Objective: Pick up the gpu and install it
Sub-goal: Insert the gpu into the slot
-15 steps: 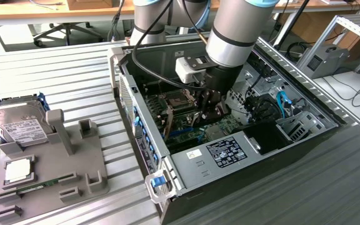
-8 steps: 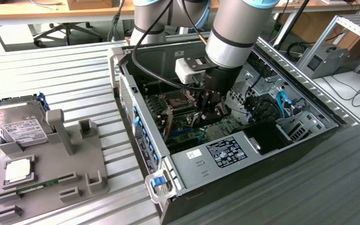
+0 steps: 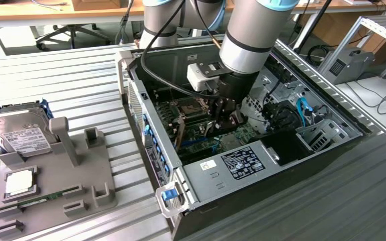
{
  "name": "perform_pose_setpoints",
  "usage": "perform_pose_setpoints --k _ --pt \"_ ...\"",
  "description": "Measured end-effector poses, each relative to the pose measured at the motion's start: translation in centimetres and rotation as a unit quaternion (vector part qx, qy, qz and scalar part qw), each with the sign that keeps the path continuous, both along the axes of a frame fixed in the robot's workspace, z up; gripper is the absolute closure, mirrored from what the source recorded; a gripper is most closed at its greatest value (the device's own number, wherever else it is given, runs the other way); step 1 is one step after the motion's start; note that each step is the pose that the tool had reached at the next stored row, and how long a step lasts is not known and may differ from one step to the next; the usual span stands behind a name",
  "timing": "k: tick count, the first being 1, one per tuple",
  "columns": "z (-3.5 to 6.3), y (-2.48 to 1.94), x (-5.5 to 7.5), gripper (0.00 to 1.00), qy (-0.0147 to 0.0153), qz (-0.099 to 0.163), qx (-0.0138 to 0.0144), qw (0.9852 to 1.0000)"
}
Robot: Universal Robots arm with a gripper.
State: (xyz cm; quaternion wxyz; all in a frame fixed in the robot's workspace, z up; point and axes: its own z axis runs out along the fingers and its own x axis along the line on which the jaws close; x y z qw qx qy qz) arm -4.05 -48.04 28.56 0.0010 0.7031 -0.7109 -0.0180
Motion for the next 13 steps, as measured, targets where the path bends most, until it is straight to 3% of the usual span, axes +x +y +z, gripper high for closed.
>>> perform_pose_setpoints --k 7,9,13 --pt "-0.27 0.11 -0.3 0.74 0.0001 0.0 -0.0001 1.0" --pt "-0.32 0.43 -0.4 0.74 0.0 0.0 -0.0001 1.0" --pt "-0.39 1.48 -0.8 0.74 0.0 0.0 -0.0001 1.0"
